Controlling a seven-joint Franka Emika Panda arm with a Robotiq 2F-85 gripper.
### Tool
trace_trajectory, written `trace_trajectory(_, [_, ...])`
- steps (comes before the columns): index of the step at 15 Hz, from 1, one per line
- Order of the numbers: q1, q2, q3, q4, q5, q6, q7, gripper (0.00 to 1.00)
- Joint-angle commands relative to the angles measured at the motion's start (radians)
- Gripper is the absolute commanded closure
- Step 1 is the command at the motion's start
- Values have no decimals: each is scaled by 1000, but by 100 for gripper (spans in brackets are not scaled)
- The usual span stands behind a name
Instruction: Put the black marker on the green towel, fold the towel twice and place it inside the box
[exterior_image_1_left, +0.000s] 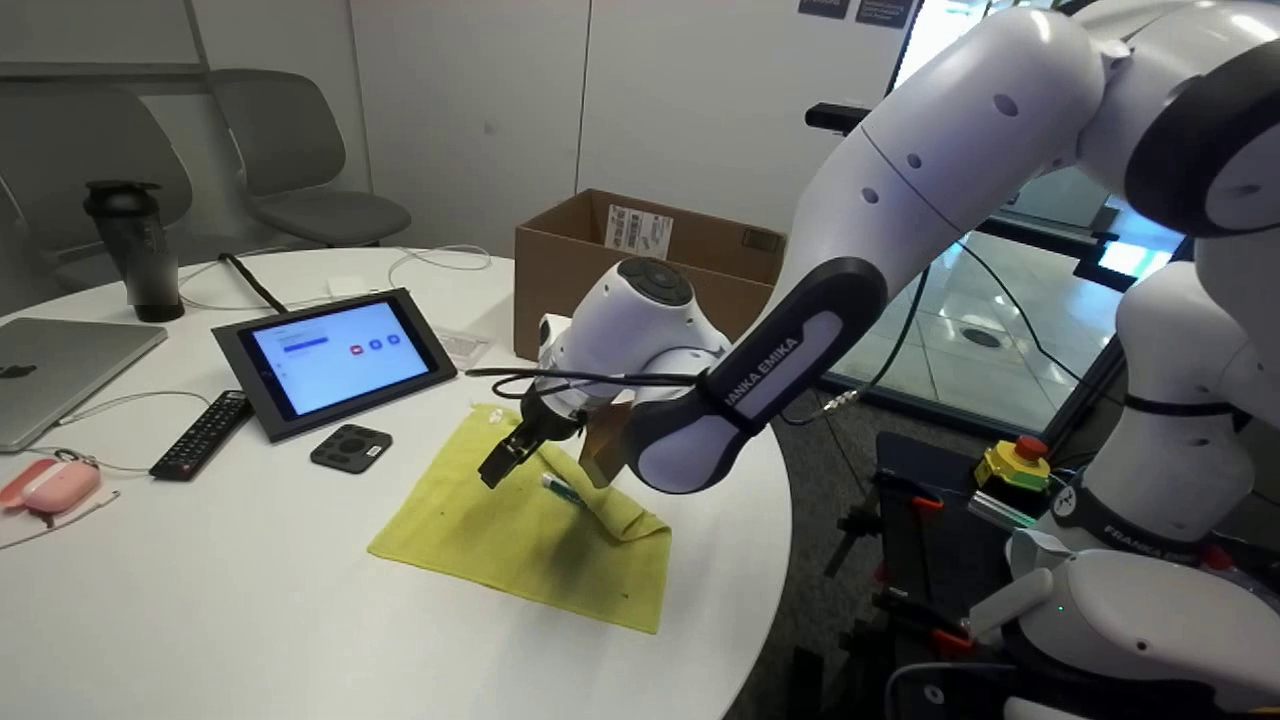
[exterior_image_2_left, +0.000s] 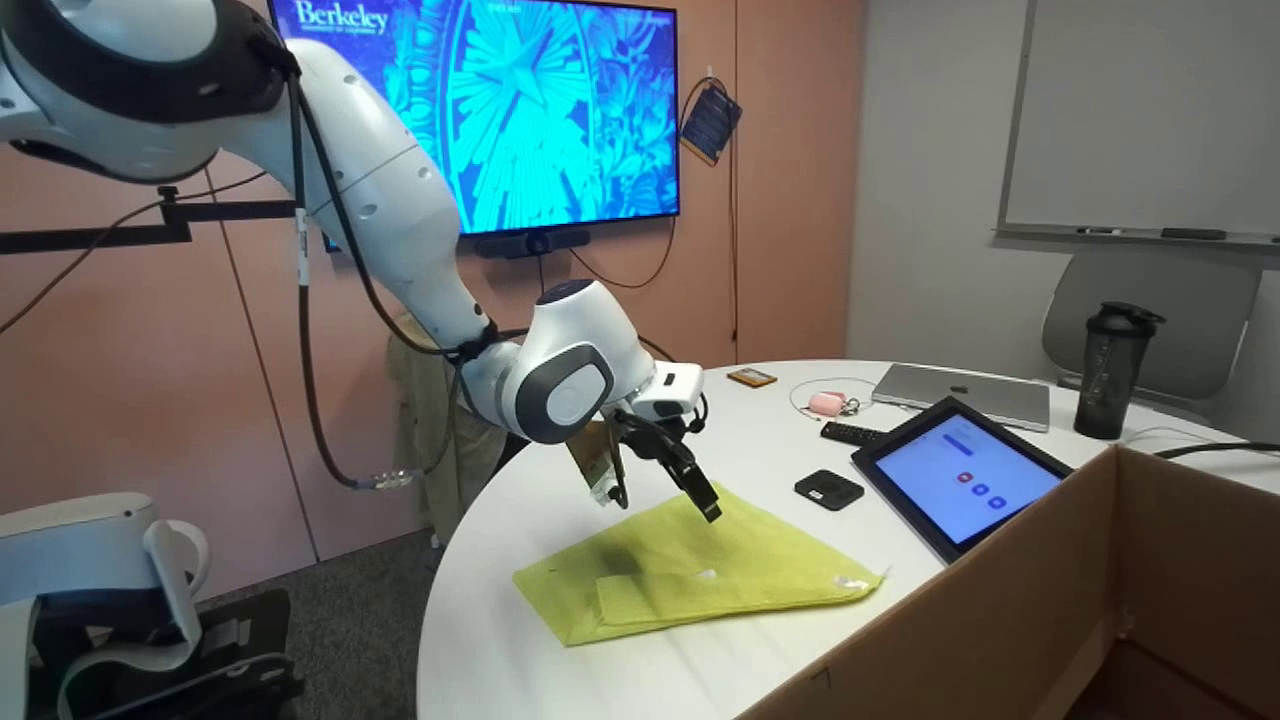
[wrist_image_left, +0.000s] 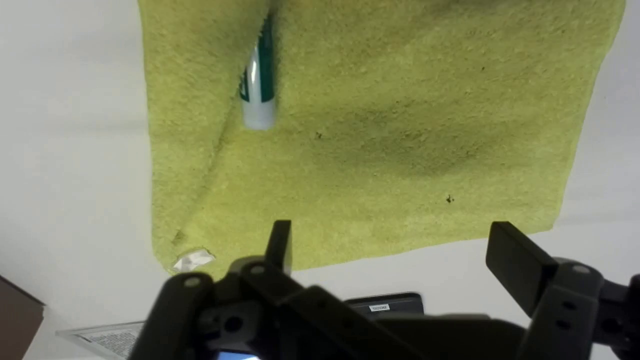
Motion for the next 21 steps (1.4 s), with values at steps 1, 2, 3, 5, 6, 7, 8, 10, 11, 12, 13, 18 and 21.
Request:
trace_trajectory(1, [-3,116,-40,179,-42,-74,34,0])
trace_trajectory(2, [-11,135,-46,206,-55,-82,33,0])
trace_trajectory(3, [-21,154,-51,233,-64,-89,34,0])
trace_trajectory(5, [-46,184,-57,276,-75,-96,36,0])
trace_trajectory(6, [-60,196,-60,295,-80,-97,39,0])
trace_trajectory(7, [-77,205,-56,309,-82,-97,38,0])
trace_trajectory(8, [-91,213,-58,321,-85,-98,39,0])
trace_trajectory(10, [-121,228,-58,343,-86,-102,42,0])
trace_trajectory(11, [-136,234,-58,351,-84,-103,44,0])
trace_trajectory(12, [-145,242,-62,359,-82,-103,49,0])
trace_trajectory(13, [-159,248,-61,367,-80,-108,51,0])
trace_trajectory(18, [-212,284,-51,406,-79,-146,63,0])
trace_trajectory(21, [-231,306,-41,433,-86,-187,67,0])
